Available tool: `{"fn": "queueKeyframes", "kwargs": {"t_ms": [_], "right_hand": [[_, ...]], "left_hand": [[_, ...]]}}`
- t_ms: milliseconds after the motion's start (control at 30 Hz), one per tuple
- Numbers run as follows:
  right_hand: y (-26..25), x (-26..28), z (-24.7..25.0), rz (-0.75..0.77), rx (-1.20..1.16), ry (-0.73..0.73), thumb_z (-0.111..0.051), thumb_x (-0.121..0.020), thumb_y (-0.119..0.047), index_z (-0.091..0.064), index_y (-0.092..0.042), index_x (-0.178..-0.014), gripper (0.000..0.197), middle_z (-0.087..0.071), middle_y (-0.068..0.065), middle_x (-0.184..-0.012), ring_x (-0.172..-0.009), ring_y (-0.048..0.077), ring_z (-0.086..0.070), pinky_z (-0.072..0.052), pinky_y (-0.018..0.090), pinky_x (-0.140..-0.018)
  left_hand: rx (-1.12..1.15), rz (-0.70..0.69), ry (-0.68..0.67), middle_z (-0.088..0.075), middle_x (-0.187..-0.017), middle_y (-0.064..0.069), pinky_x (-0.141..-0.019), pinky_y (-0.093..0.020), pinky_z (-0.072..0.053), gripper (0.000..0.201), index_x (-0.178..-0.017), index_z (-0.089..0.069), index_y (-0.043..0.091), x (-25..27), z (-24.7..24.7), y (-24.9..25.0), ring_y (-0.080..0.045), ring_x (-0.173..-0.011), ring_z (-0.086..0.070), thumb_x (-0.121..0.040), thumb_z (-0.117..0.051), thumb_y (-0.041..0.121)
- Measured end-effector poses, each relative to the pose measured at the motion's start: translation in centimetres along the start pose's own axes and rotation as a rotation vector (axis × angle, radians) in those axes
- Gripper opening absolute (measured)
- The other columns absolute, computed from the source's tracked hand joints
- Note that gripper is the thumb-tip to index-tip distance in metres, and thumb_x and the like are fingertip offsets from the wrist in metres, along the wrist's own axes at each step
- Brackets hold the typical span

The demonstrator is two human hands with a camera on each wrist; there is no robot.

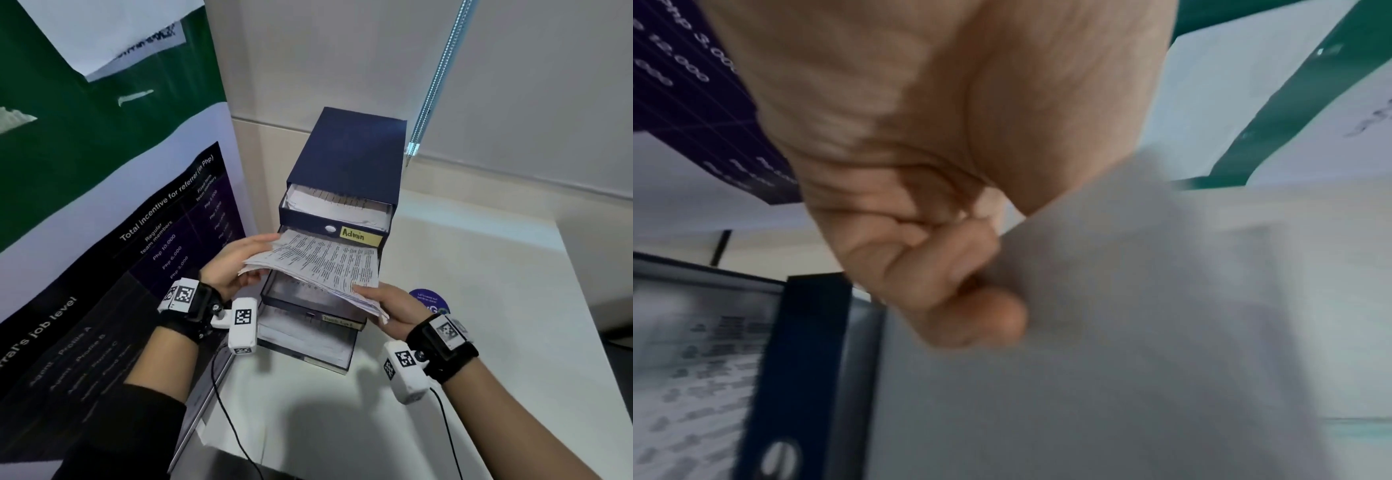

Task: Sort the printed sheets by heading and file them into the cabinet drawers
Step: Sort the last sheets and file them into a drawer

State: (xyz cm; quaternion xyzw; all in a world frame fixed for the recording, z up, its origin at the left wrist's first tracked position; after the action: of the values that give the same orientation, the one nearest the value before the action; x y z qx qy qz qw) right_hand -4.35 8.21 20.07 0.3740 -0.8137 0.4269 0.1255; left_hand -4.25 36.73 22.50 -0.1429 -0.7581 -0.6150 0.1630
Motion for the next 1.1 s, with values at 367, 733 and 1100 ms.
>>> {"fn": "queueKeyframes", "kwargs": {"t_ms": [367, 733, 1100], "right_hand": [[-2.1, -3.3, 1.5, -0.217, 0.169, 0.164, -0.062, -0.089, -0.008, -0.064, 0.003, -0.095, 0.012, -0.066, 0.009, -0.073, -0.035, 0.004, -0.05, -0.043, 0.011, -0.034], [-4.0, -8.5, 3.4, -0.003, -0.13, 0.28, -0.05, -0.095, 0.002, -0.05, 0.017, -0.126, 0.035, -0.065, 0.024, -0.116, -0.108, 0.029, -0.064, -0.059, 0.03, -0.082], [-4.5, -8.8, 3.8, -0.008, 0.001, 0.27, -0.051, -0.098, -0.007, -0.049, 0.014, -0.124, 0.034, -0.063, 0.029, -0.119, -0.1, 0.034, -0.069, -0.06, 0.029, -0.072]], "left_hand": [[-0.358, -0.057, 0.307, -0.069, -0.079, -0.008, -0.044, -0.016, -0.049, 0.026, -0.107, -0.07, 0.004, -5.6, -1.5, -2.2, -0.005, -0.042, -0.056, -0.083, -0.074, 0.0], [-1.035, -0.28, 0.142, -0.069, -0.107, 0.001, -0.095, -0.031, -0.051, 0.022, -0.106, -0.074, 0.018, -12.1, -6.6, -4.2, -0.019, -0.098, -0.065, -0.084, -0.072, 0.016], [-1.741, 0.003, 0.103, -0.043, -0.143, -0.011, -0.096, -0.042, -0.045, 0.043, -0.128, -0.06, 0.031, -15.8, -8.8, -5.0, -0.036, -0.119, -0.05, -0.089, -0.054, 0.049]]}}
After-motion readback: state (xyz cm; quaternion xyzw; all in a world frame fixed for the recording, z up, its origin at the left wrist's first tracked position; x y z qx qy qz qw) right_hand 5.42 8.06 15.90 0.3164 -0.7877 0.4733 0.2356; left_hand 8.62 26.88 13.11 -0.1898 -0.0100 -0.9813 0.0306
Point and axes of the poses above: each hand's wrist, its own x-axis away from the middle knuckle, its own z-axis out of the back of the hand, y = z × x, the point moved 1 cm from there along -x, towards the middle knuckle
